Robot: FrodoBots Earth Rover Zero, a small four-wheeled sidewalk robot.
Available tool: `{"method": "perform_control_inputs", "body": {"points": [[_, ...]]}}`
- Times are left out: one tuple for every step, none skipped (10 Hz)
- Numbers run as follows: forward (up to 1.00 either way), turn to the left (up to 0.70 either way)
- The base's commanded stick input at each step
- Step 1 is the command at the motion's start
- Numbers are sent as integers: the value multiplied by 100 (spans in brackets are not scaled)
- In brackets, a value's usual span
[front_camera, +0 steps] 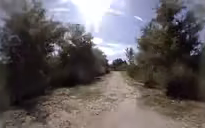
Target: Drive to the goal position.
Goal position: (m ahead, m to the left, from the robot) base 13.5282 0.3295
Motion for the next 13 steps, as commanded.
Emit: {"method": "perform_control_inputs", "body": {"points": [[70,0],[70,0],[70,0],[70,-5],[70,-27],[70,-10],[70,0],[70,0],[70,0],[70,0],[70,0],[70,-1],[70,-16]]}}
